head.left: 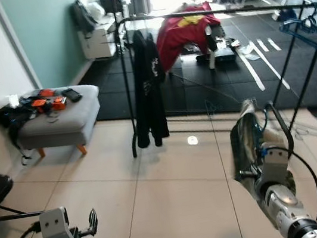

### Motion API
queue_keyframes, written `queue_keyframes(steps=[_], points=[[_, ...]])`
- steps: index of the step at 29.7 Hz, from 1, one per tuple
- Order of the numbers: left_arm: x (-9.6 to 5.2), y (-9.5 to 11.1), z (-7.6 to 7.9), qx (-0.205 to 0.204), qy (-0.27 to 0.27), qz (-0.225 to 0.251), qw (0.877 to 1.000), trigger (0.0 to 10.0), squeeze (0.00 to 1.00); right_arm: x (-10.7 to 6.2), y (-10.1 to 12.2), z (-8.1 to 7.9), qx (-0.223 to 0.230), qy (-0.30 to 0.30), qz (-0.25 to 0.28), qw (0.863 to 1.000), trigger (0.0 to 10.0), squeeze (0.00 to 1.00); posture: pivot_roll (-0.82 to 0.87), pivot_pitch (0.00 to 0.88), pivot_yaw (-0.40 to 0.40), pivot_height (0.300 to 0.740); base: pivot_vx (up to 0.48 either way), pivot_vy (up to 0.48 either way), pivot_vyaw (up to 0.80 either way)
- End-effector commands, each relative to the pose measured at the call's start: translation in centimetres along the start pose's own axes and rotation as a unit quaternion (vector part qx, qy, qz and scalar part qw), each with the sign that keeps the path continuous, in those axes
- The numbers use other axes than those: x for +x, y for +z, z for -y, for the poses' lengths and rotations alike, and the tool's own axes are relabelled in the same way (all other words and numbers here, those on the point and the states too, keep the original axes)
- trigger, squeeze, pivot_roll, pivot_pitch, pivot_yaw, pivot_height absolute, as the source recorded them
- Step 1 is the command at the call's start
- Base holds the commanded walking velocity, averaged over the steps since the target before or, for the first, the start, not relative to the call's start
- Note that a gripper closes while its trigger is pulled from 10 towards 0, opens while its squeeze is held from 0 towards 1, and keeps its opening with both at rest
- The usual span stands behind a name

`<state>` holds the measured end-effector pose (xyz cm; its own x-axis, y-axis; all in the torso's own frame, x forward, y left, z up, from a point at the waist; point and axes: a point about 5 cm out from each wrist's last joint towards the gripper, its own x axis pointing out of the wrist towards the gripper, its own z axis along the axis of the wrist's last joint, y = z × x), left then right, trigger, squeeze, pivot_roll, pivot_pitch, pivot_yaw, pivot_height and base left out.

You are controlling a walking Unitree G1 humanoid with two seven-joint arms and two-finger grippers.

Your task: Hang hanger

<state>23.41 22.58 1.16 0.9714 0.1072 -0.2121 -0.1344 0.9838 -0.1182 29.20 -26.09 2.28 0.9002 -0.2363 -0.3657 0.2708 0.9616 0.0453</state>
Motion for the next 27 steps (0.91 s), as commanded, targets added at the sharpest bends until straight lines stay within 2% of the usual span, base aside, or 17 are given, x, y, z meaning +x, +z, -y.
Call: queue_keyframes(steps=[1, 5, 15, 22, 27], points=[[-0.6, -0.4, -0.9, 0.000, 0.013, -0.007, 1.000, 10.0, 0.00, 0.4, 1.1, -0.8, 0.001, 0.013, 0.024, 1.000, 10.0, 0.00, -0.05, 0.000, 0.027, 0.740, 0.480, 0.000, 0.00], [-0.6, -0.7, -1.0, 0.001, 0.011, -0.011, 1.000, 10.0, 0.00, 0.4, 1.1, -0.8, -0.004, 0.013, 0.020, 1.000, 10.0, 0.00, -0.06, 0.006, 0.032, 0.740, 0.480, 0.000, 0.00], [-0.7, -1.4, -0.6, -0.003, 0.002, -0.021, 1.000, 10.0, 0.00, 0.3, 0.9, 0.1, -0.006, -0.008, 0.015, 1.000, 10.0, 0.00, -0.06, 0.011, 0.017, 0.740, 0.480, 0.000, -0.76], [-0.8, -1.1, -0.3, -0.004, -0.001, -0.012, 1.000, 10.0, 0.00, 0.8, 2.7, -0.4, -0.024, 0.005, 0.042, 0.999, 10.0, 0.00, -0.07, 0.007, 0.022, 0.740, 0.480, 0.000, 0.00], [-0.8, -1.2, -0.4, -0.002, -0.003, -0.012, 1.000, 10.0, 0.00, 1.6, 5.8, -1.7, -0.043, 0.035, 0.078, 0.995, 10.0, 0.00, -0.06, 0.016, 0.020, 0.740, 0.480, 0.000, 0.00]])
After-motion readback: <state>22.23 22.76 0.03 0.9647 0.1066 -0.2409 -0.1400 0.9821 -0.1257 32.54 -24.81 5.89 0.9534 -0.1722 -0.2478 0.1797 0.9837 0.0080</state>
